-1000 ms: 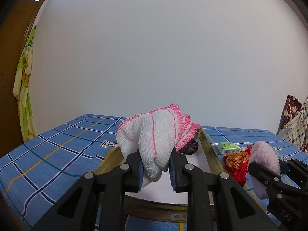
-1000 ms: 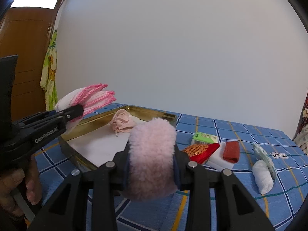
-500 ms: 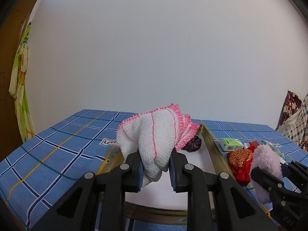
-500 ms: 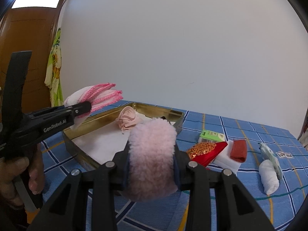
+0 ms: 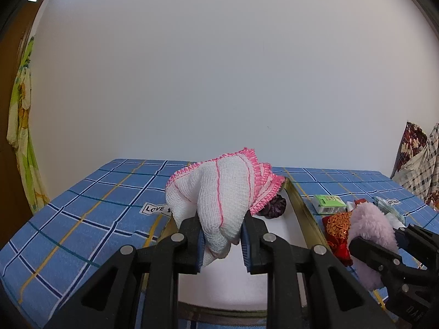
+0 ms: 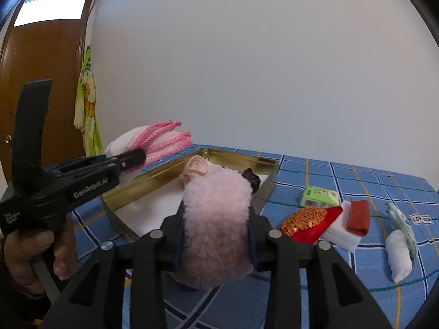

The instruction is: Organize soft objects

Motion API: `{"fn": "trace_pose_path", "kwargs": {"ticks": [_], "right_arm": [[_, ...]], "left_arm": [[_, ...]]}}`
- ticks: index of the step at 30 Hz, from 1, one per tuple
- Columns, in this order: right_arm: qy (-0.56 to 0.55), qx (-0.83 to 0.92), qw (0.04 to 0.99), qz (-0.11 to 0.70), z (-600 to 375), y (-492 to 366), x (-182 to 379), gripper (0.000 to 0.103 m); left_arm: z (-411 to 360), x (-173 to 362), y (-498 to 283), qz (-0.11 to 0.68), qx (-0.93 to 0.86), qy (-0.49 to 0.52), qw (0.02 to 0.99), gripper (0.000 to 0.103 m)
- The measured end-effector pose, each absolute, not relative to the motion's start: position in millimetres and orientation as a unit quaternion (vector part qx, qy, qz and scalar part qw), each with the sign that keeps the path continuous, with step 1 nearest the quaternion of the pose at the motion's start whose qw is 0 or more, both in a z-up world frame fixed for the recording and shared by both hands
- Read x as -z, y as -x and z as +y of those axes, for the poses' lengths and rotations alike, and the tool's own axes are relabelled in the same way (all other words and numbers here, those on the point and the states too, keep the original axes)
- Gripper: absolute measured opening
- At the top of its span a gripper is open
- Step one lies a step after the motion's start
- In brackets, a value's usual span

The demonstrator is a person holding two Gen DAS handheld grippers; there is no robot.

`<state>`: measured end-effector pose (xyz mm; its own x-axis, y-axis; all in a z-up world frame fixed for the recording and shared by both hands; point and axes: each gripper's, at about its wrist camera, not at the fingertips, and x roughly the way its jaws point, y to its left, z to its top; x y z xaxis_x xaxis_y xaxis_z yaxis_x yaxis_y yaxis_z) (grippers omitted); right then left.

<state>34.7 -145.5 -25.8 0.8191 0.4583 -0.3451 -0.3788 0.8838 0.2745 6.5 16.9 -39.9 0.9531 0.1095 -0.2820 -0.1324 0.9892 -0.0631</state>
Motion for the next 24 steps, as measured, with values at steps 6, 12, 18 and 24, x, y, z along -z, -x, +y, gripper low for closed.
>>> {"fn": "trace_pose_path", "kwargs": {"ticks": [6, 12, 18, 24], "right_arm": [[-0.11, -0.229, 0.945, 0.207, -147, -55, 8, 0.036], [-0.102, -0.225, 0.943, 0.221, -136, -90, -6, 0.036], [-0.097, -0.224, 0.937, 0.25, -123, -134, -8, 0.036], [-0.101, -0.224, 0.926, 0.286, -113, -164, 1, 0.036]], "left_arm": [[26, 25, -21, 0.149, -0.053, 0.033, 0.987, 0.024], [31, 19, -46, 0.178, -0.041, 0.025, 0.983, 0.024], [41, 10, -71, 0.205, -0.044, 0.019, 0.978, 0.024], [46, 10, -97, 0.246, -0.045, 0.02, 0.968, 0.024]]}}
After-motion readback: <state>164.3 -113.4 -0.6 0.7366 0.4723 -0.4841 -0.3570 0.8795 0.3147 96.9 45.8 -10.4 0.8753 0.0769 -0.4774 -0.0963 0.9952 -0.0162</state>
